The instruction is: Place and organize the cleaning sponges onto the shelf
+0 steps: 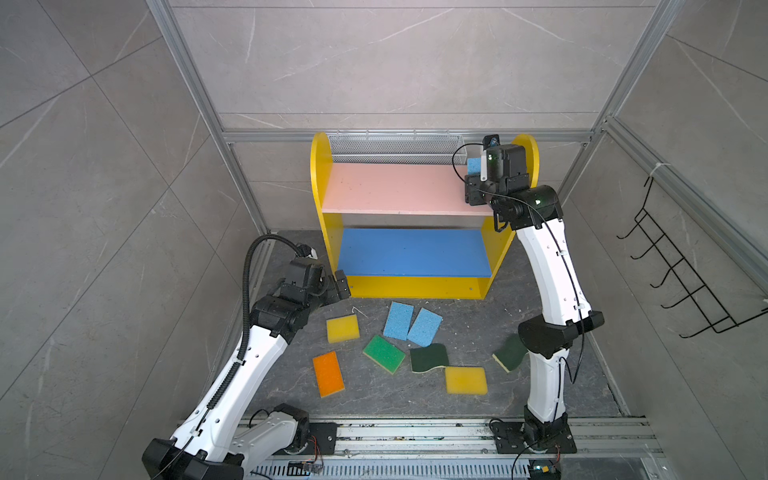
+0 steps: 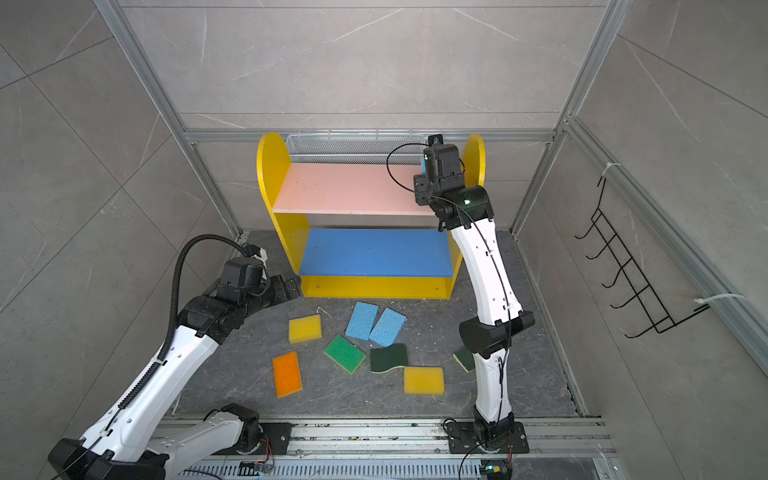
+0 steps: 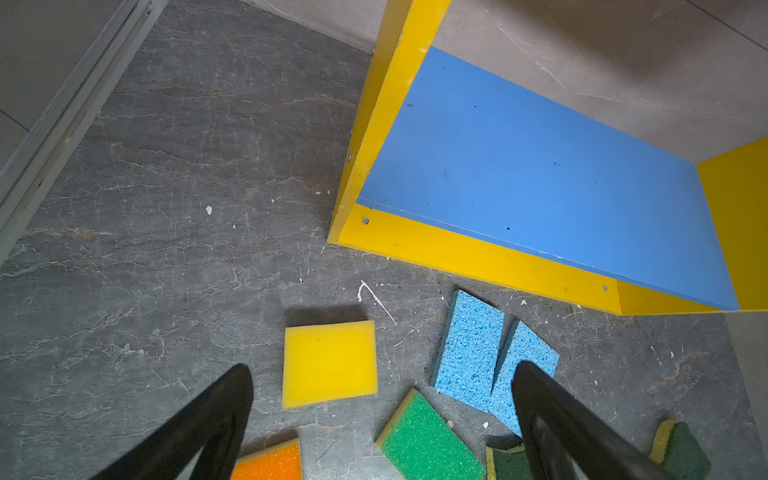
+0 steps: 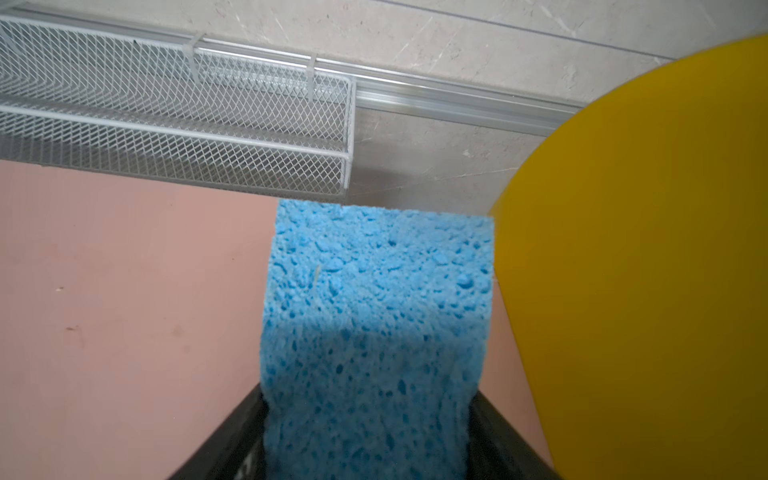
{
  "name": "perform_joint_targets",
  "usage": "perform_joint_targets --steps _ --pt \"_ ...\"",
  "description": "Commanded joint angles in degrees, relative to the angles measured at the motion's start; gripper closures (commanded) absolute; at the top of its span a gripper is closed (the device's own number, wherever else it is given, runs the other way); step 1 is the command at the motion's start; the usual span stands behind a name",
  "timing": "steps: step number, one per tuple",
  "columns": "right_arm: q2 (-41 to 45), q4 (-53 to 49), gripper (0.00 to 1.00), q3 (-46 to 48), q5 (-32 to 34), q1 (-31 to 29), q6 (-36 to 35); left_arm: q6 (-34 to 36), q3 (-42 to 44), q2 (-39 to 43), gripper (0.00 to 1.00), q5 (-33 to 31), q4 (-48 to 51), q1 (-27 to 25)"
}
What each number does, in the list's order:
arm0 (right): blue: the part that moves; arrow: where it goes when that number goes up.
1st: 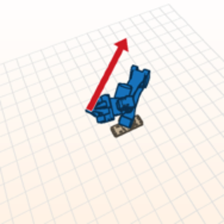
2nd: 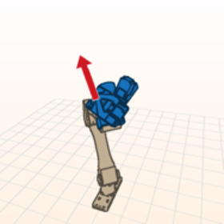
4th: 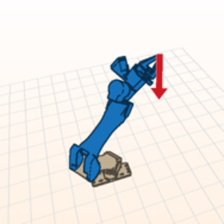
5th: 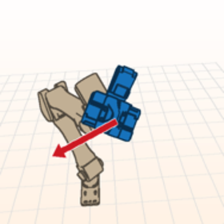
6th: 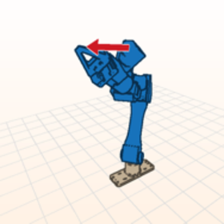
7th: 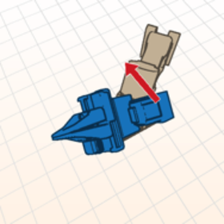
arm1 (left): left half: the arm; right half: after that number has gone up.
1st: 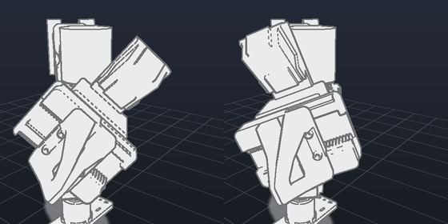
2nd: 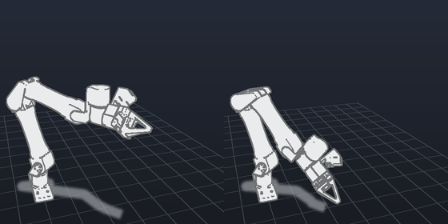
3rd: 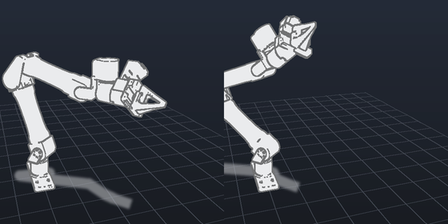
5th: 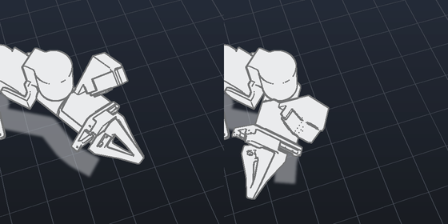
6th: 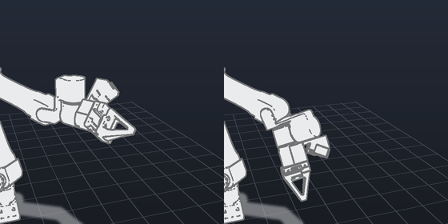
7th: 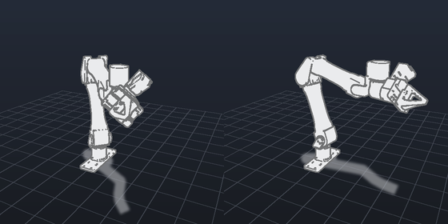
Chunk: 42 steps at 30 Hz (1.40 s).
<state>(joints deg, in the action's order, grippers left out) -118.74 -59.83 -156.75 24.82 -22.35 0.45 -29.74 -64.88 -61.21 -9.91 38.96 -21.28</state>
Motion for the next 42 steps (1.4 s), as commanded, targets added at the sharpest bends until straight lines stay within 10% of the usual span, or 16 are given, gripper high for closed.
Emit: perform_joint_targets --steps 1,42 --pt "-1.4 -3.3 0.30 -1.2 1.7 0.3 -1.1 -1.1 -0.3 0.6 0.00 0.1 -1.3 -0.2" --pt "-2.6 -2.8 0.15 -1.6 -3.7 2.3 -2.1 -5.0 4.0 6.9 0.00 -3.2 -3.7 -0.2"
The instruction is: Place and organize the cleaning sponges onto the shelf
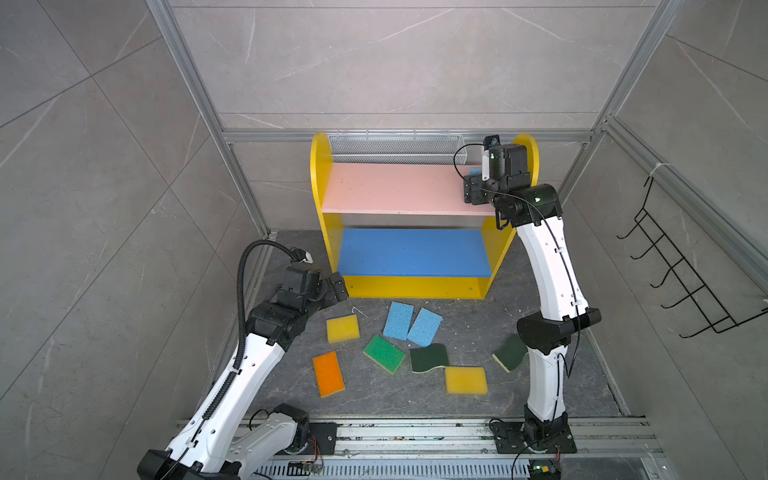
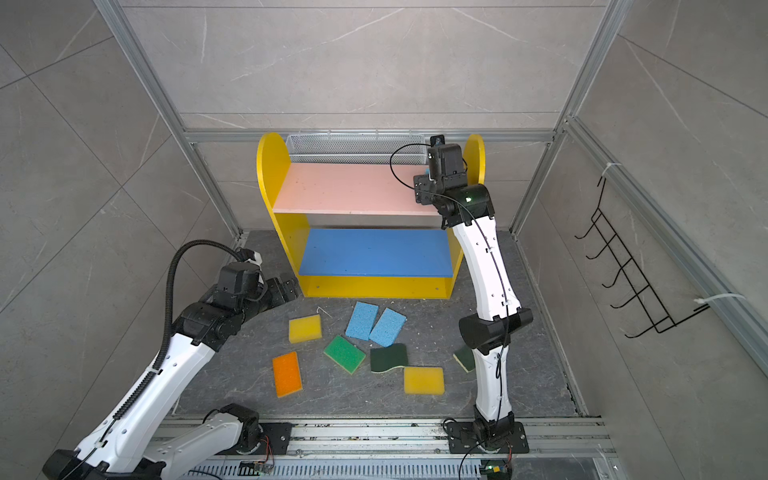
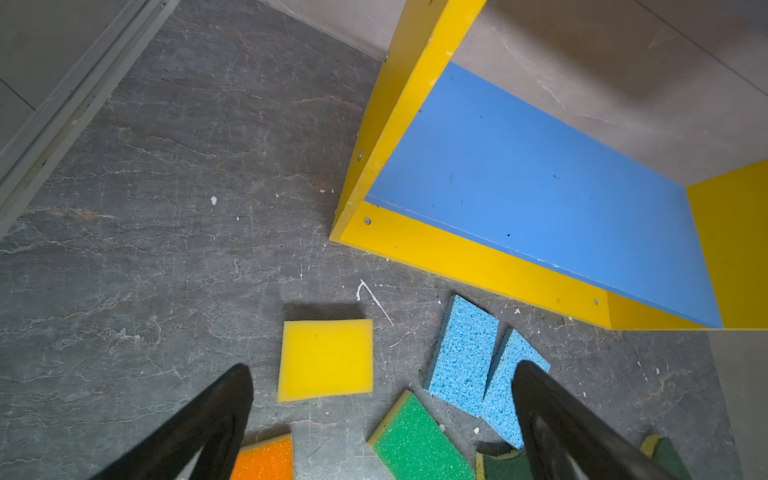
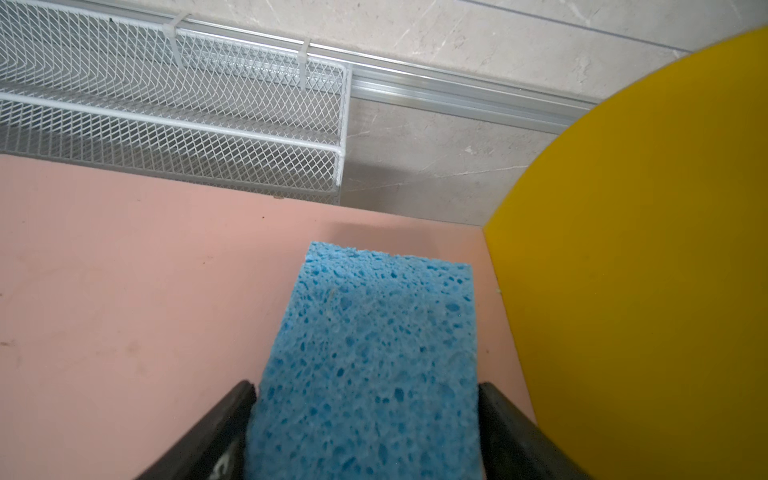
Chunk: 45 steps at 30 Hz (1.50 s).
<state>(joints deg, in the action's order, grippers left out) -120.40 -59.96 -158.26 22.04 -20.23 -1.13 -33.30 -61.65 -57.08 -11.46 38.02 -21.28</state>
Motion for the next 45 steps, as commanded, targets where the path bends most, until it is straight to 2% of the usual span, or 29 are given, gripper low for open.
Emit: perform_joint_targets --steps 1,7,33,45 --pt "-1.0 -2.7 0.15 -0.2 -1.1 0.2 -0.4 -1.4 1.0 3.3 0.00 -2.0 -2.8 -0.2" --pt "-0.6 -3.1 0.09 -0.3 -1.0 0.2 0.3 -0.8 0.3 4.1 0.00 -3.0 -1.8 -0.2" --pt "1.6 -3.3 0.01 0.9 -1.5 0.1 0.3 -0.4 -0.4 3.8 0.00 -1.6 -0.8 -0.2" --pt "3.2 -6.4 0.01 2.1 -2.1 0.1 3.6 -0.5 -0.8 2.2 0.00 0.1 -0.5 -0.2"
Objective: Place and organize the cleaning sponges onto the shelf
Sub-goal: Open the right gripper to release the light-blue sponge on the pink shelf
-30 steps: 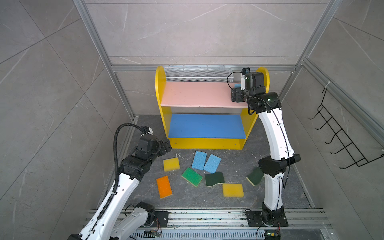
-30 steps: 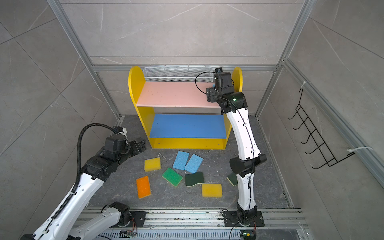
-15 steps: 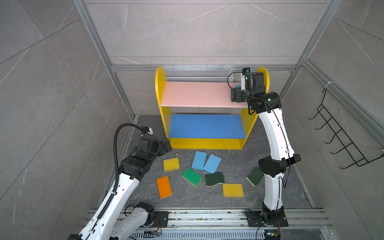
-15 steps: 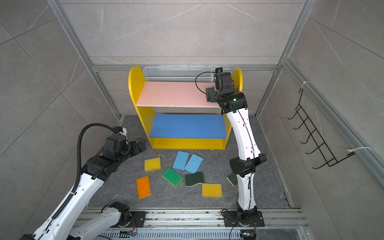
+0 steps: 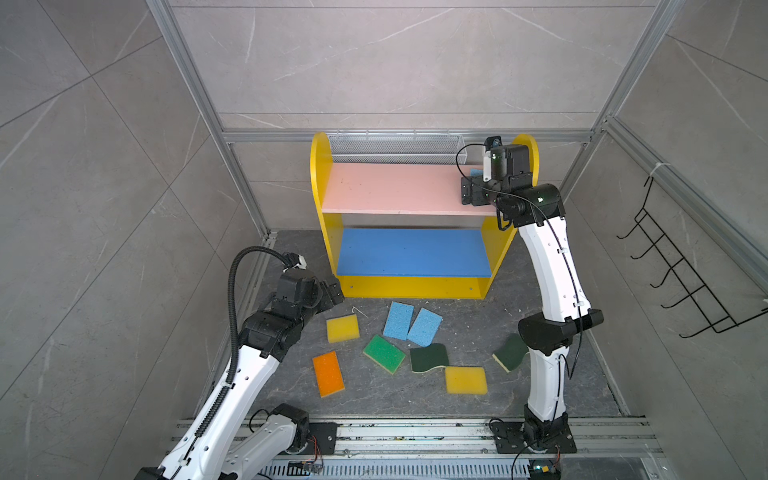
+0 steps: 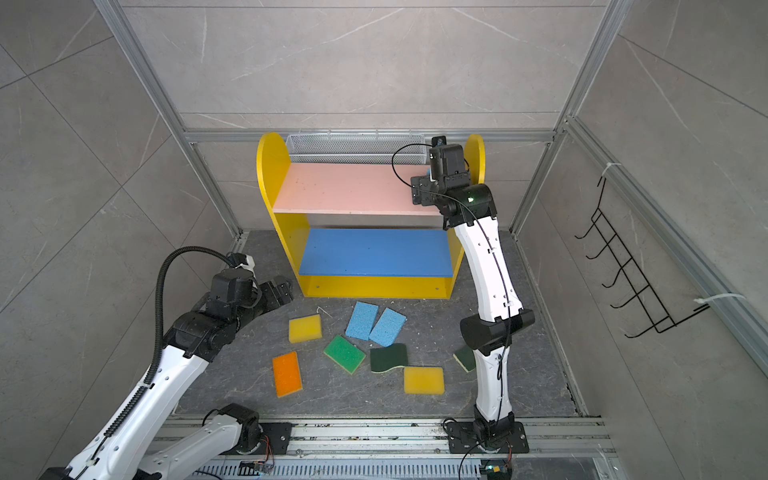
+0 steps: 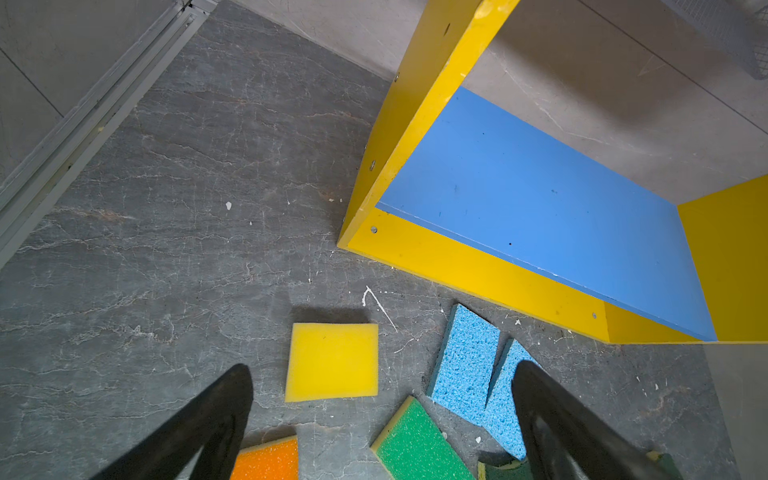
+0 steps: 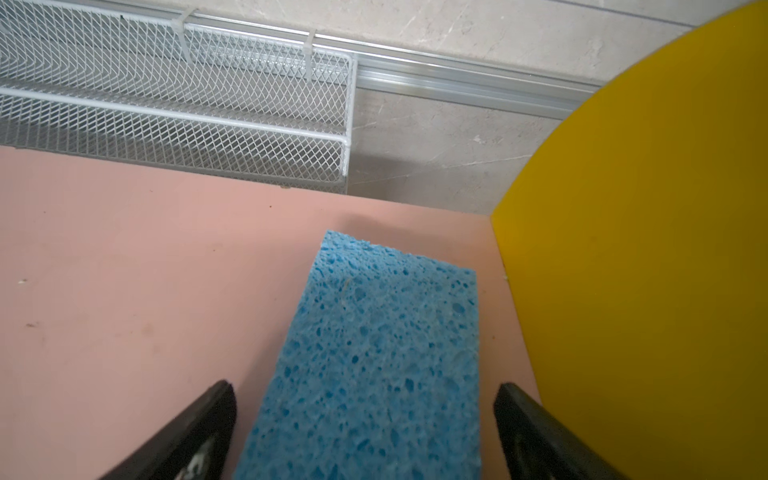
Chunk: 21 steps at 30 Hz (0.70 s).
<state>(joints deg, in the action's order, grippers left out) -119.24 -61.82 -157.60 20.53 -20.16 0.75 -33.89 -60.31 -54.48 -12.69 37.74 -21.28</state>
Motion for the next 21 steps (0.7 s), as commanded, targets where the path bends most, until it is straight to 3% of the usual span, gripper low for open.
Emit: perform_joint_targets --steps 1,15,21 --pt "2.3 -4.5 0.01 1.9 -0.5 0.1 2.0 0.1 -2.1 -0.5 0.00 1.7 -0.2 -0.2" --pt "2.1 -7.3 0.01 3.2 -1.5 0.1 6.0 0.3 -2.6 -0.6 0.00 2.1 1.6 -0.2" --pt "1.4 -7.1 0.10 3.3 -1.9 0.1 5.1 0.2 -2.4 0.5 0.00 1.1 2.1 -0.2"
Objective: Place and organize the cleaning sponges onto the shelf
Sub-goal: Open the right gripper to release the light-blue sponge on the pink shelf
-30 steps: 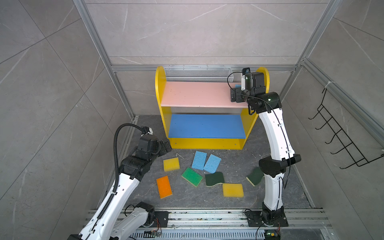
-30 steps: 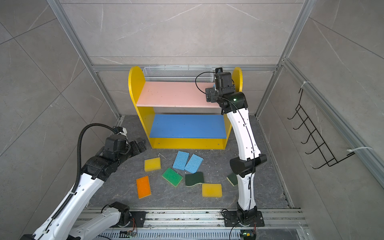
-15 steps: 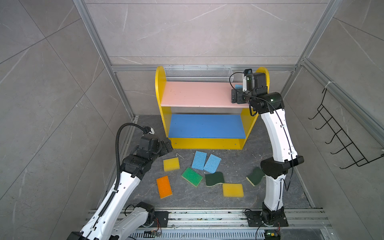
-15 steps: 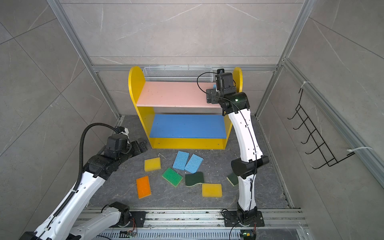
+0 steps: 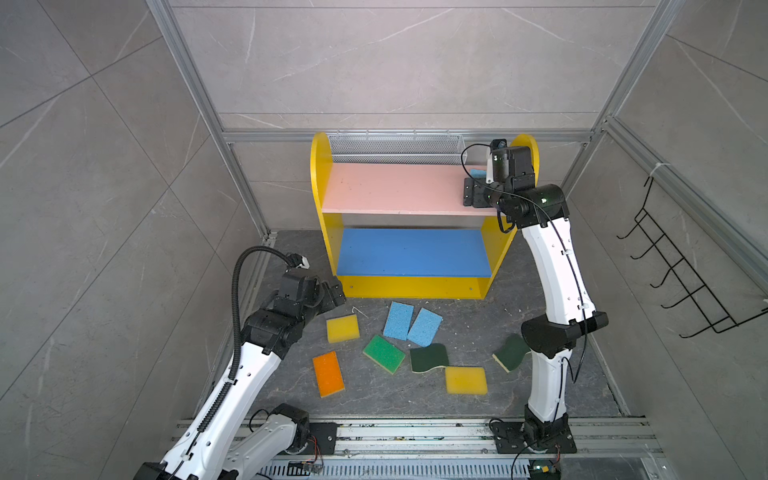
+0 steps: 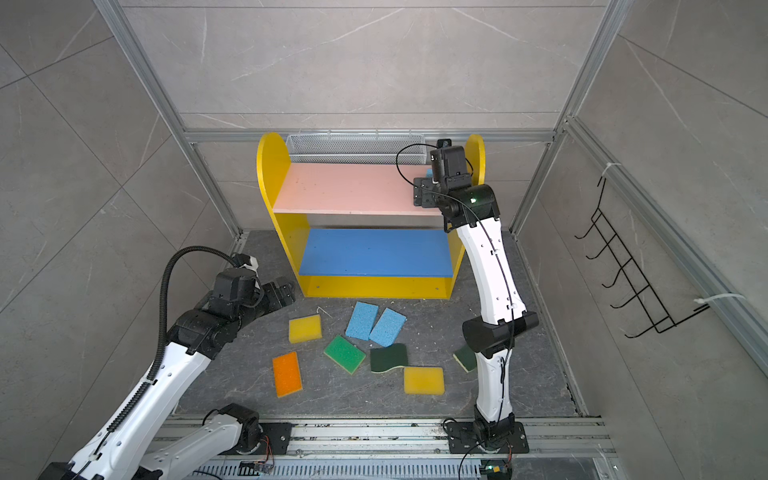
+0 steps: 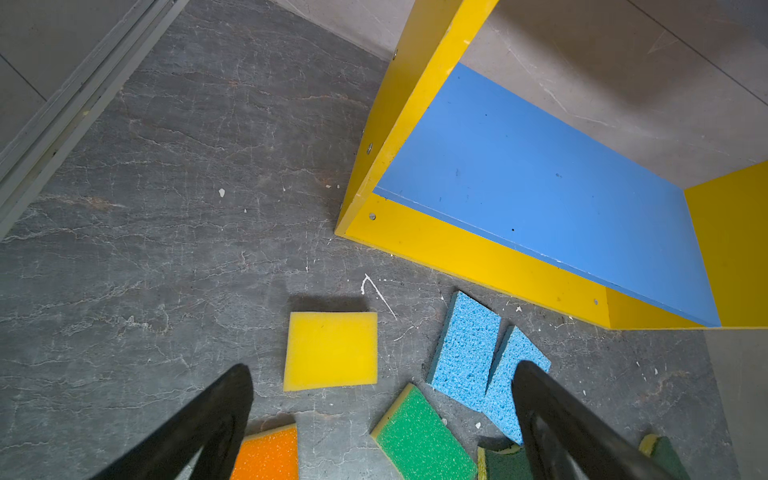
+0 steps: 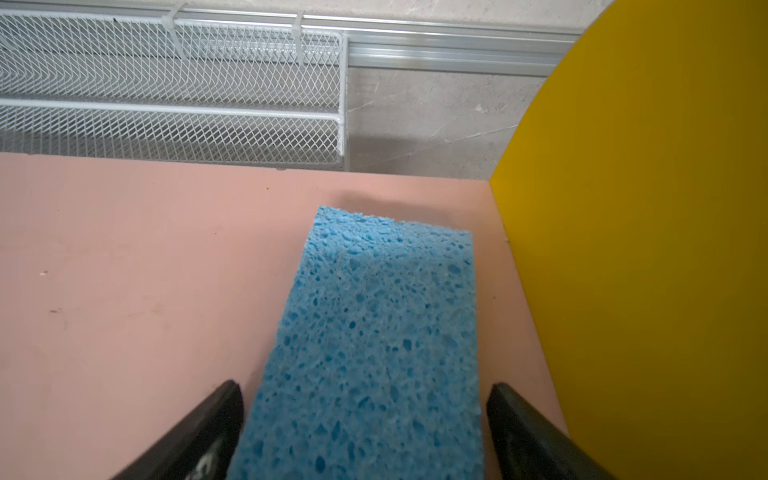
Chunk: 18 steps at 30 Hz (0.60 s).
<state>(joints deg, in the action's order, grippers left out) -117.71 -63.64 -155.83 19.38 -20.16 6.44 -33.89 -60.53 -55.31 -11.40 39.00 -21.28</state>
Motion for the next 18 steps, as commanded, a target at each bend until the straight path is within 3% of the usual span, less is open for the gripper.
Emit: perform_joint_targets --steps 1,7,18 --pt "-0.3 -5.3 0.13 1.5 -0.7 0.1 -0.9 0.2 -2.1 1.5 0.00 -0.4 1.0 -0.2" --pt "-0.7 -5.0 0.19 1.5 -2.9 0.1 -4.9 0.0 -2.0 2.0 0.00 -0.6 1.5 -0.2" --pt "0.9 -3.1 0.17 4.3 -6.0 0.1 -9.5 -0.3 -2.1 1.6 0.00 -0.6 1.3 -0.2"
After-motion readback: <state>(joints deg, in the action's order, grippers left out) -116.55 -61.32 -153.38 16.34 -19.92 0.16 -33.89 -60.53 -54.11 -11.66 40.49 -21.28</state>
